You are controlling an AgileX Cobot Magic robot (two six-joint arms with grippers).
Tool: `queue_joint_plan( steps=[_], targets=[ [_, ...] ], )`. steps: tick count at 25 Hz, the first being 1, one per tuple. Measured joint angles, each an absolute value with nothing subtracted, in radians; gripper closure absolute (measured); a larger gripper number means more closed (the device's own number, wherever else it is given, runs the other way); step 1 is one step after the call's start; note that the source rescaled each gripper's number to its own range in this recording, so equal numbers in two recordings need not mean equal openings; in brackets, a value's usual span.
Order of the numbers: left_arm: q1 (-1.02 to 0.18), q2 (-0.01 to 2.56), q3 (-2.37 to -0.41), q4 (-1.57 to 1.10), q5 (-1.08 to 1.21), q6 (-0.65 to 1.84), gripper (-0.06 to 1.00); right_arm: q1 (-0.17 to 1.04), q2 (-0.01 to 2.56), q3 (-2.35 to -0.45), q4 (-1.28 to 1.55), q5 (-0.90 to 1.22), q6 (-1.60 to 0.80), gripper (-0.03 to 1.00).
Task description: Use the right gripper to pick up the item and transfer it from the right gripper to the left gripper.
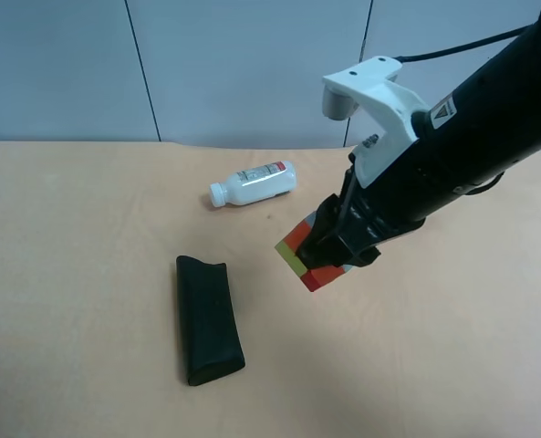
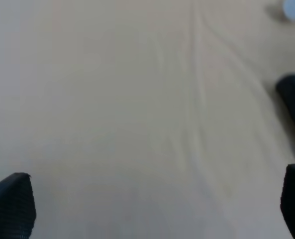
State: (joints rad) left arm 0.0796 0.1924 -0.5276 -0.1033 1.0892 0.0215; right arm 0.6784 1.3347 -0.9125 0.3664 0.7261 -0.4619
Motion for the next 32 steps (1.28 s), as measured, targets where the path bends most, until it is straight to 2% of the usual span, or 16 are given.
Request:
queue_joint_plan(
  steps=[7,14,21,32],
  targets=[
    [0.080,0.443,-0.632,-0.287,1.106,0.081,-0.06,0.719,1.336,-1.036,0.329,0.722,-0.492,0.97],
    [0.064,0.600,-0.746,-0.459,1.138,0.087,-0.06,0.777,1.336,-1.040,0.326,0.702,-0.579,0.97],
    [-0.001,0.719,-0.829,-0.549,1.205,0.087,-0.06,0.898,1.336,-1.040,0.255,0.609,-0.629,0.97],
    [-0.033,0.799,-0.849,-0.704,1.207,0.116,-0.06,0.988,1.336,-1.040,0.247,0.465,-0.737,0.97]
  ],
)
